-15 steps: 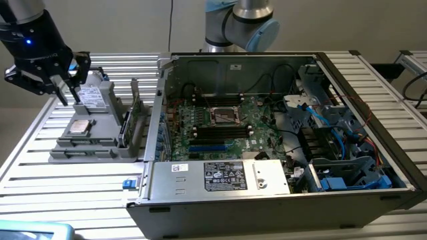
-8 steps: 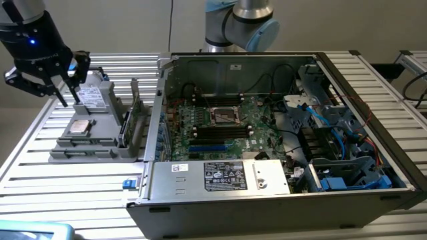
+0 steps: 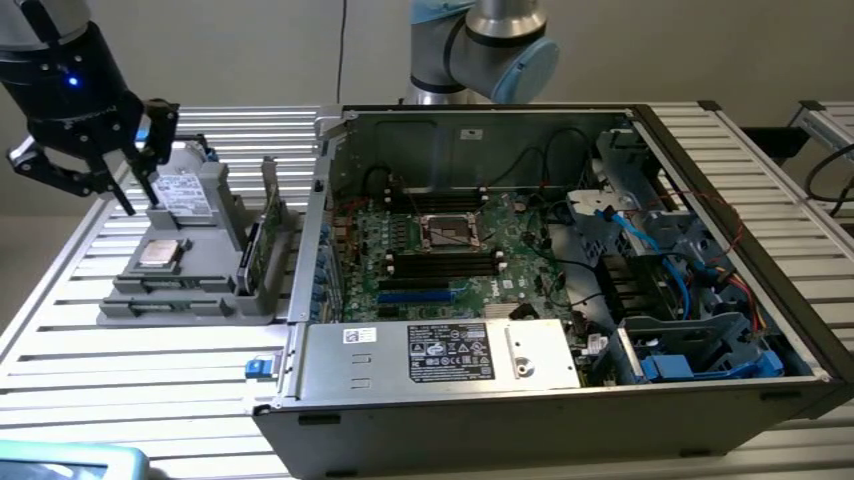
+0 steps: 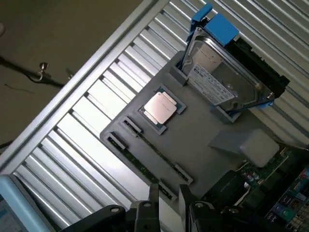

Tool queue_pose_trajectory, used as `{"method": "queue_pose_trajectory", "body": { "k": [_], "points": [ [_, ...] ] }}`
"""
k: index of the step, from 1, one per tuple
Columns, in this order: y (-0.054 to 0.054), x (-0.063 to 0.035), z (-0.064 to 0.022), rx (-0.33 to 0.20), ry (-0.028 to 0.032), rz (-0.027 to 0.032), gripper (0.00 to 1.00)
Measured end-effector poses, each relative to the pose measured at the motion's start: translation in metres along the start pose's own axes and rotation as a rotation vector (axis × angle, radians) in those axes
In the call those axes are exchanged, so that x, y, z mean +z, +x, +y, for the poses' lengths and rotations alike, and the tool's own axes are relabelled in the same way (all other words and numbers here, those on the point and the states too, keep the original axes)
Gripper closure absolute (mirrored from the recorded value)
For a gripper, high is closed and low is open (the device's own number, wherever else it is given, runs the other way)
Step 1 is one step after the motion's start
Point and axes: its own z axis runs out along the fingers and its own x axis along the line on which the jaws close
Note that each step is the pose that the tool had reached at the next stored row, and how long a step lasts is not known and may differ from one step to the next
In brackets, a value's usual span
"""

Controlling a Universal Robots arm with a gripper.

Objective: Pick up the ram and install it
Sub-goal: 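Pick up the ram and move it above insertion slot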

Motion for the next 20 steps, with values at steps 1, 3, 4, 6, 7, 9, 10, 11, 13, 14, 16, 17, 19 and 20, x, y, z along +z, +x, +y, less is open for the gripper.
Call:
{"method": "queue_pose_trajectory", "body": {
  "k": [1, 3, 4, 6, 7, 9, 10, 11, 13, 14, 16, 17, 19, 20],
  "points": [
    [0.0000, 0.0000, 0.0000, -0.018, 0.0001, 0.0013, 0.69],
    [0.0000, 0.0000, 0.0000, -0.054, 0.0002, 0.0039, 0.69],
    [0.0000, 0.0000, 0.0000, -0.074, 0.0003, 0.0052, 0.69],
    [0.0000, 0.0000, 0.0000, -0.110, 0.0005, 0.0078, 0.69],
    [0.0000, 0.0000, 0.0000, -0.128, 0.0005, 0.0089, 0.69],
    [0.0000, -0.0001, 0.0000, -0.164, 0.0007, 0.0116, 0.69],
    [0.0000, -0.0001, 0.0000, -0.182, 0.0007, 0.0129, 0.69],
    [0.0000, 0.0000, 0.0000, -0.200, 0.0008, 0.0141, 0.69],
    [0.0000, 0.0000, 0.0000, -0.236, 0.0010, 0.0167, 0.69],
    [0.0000, 0.0000, 0.0000, -0.254, 0.0010, 0.0180, 0.69],
    [0.0000, 0.0000, 0.0000, -0.291, 0.0012, 0.0206, 0.69],
    [0.0000, 0.0000, 0.0000, -0.309, 0.0013, 0.0219, 0.69],
    [0.0000, 0.0000, 0.0000, -0.345, 0.0014, 0.0244, 0.69],
    [0.0000, 0.0000, 0.0000, -0.363, 0.0015, 0.0256, 0.69]
  ]
}}
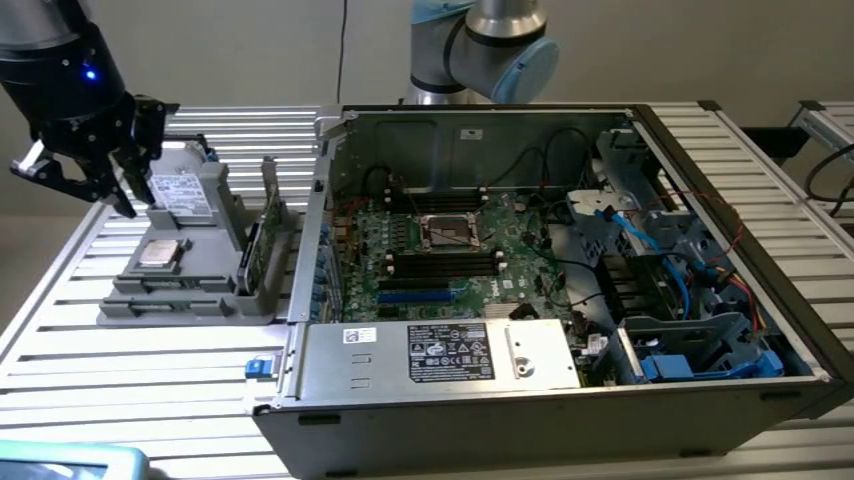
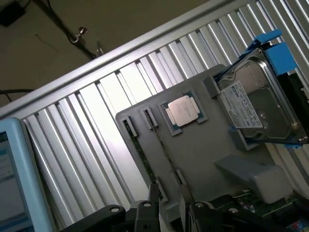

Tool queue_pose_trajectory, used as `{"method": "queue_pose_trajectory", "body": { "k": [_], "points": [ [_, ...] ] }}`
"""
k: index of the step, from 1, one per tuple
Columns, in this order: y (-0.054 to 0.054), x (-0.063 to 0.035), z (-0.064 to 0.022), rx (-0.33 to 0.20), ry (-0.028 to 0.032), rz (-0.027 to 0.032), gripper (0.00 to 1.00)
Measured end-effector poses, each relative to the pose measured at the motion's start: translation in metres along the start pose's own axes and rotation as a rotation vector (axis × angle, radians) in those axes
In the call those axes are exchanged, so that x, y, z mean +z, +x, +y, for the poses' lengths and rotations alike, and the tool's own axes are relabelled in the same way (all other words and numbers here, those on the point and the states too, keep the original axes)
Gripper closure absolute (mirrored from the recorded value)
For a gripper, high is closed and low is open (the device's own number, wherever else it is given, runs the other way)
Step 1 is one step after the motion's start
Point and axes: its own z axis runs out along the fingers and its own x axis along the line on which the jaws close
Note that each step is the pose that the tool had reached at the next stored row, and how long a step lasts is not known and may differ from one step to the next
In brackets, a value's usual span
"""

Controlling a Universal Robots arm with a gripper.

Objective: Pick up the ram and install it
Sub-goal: 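Pick up the ram and move it above insertion slot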

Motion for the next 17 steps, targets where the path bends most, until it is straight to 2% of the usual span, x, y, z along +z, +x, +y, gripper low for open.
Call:
{"method": "queue_pose_trajectory", "body": {
  "k": [9, 17],
  "points": [
    [0.0000, 0.0005, -0.0001, -0.164, 0.0006, 0.0117, 0.69],
    [0.0000, 0.0049, -0.0004, -0.309, 0.0035, 0.0274, 0.69]
  ]
}}
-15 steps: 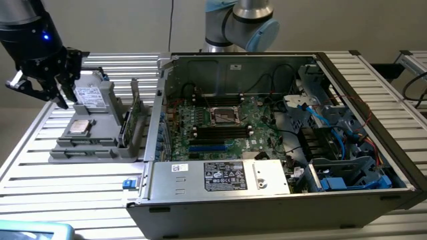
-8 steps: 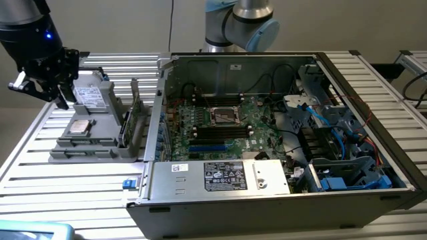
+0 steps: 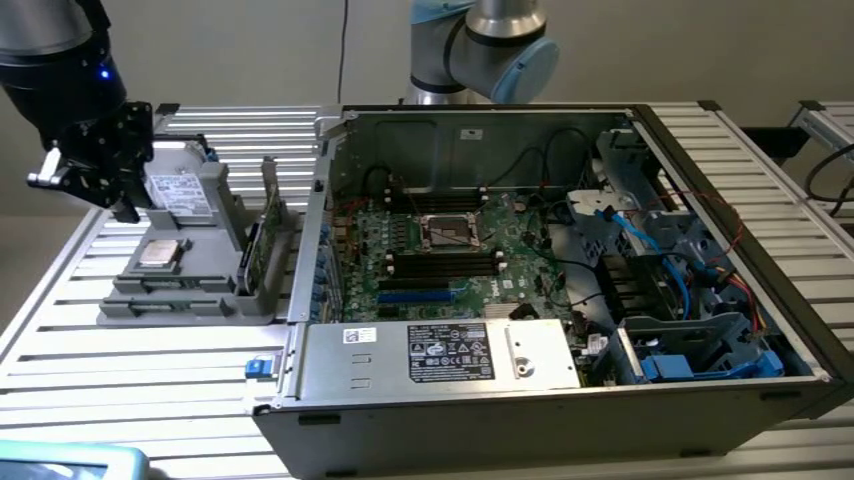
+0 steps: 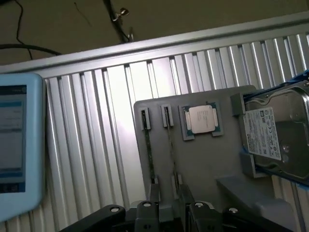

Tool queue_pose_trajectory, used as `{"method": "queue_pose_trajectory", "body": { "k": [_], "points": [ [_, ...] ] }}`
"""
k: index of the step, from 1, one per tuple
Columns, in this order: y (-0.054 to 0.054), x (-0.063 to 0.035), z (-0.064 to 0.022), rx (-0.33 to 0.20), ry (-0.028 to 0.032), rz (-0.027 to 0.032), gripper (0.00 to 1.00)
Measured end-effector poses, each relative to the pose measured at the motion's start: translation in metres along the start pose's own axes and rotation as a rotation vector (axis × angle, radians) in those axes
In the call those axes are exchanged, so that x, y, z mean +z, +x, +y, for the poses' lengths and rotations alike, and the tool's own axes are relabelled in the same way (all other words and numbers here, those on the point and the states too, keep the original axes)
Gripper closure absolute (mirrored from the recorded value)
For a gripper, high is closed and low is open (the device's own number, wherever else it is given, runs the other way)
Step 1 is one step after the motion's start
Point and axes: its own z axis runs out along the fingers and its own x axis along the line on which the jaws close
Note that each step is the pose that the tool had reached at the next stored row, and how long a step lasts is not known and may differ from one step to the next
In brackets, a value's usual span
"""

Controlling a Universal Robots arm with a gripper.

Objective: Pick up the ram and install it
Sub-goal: 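Pick up the ram and move it above insertion slot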

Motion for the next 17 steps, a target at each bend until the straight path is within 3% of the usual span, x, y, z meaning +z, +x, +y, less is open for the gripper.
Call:
{"method": "queue_pose_trajectory", "body": {
  "k": [7, 12, 17],
  "points": [
    [0.000, 0.0060, -0.0004, -0.126, 0.0022, 0.0138, 0.69],
    [0.000, 0.0151, 0.0021, -0.174, 0.0046, 0.0169, 0.69],
    [0.002, 0.0252, 0.0152, -0.180, 0.0048, 0.0172, 0.69]
  ]
}}
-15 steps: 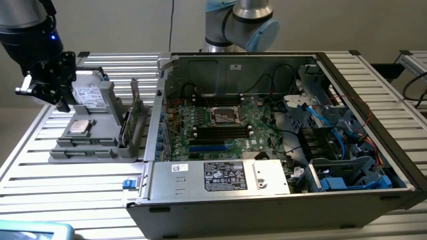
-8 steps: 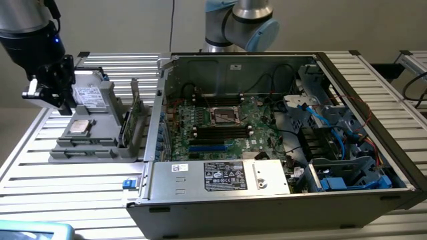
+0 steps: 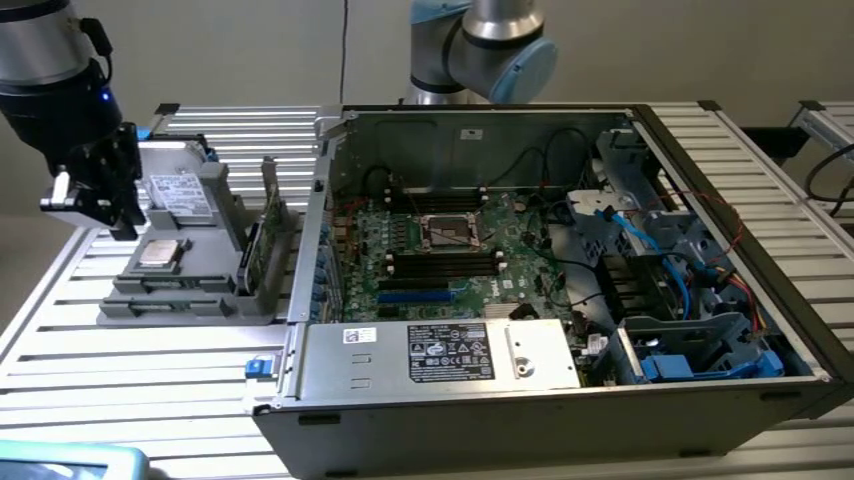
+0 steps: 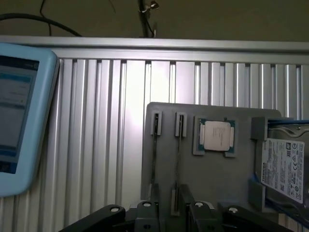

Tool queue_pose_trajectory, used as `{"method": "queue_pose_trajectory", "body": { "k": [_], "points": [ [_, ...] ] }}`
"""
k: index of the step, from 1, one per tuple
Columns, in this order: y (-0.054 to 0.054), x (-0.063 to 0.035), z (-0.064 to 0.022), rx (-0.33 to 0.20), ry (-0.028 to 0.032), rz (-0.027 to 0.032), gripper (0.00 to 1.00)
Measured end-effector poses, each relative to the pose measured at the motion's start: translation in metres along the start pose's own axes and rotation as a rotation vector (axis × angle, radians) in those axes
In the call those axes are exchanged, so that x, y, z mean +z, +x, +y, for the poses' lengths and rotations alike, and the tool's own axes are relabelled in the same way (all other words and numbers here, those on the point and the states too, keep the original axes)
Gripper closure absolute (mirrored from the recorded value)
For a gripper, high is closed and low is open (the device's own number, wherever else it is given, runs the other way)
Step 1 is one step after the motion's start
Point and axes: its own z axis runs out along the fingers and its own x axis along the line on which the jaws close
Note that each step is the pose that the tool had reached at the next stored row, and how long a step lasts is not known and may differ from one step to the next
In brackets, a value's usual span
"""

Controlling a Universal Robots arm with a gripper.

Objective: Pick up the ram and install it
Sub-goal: 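Pick up the ram and move it above insertion slot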

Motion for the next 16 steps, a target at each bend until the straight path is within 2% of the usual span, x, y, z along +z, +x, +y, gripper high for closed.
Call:
{"method": "queue_pose_trajectory", "body": {
  "k": [2, 4, 16],
  "points": [
    [0.000, 0.0040, 0.0048, -0.001, 0.0000, 0.0001, 0.69],
    [0.000, 0.0078, 0.0060, -0.003, 0.0001, 0.0001, 0.69],
    [0.001, 0.0296, 0.0055, -0.039, 0.0006, 0.0026, 0.69]
  ]
}}
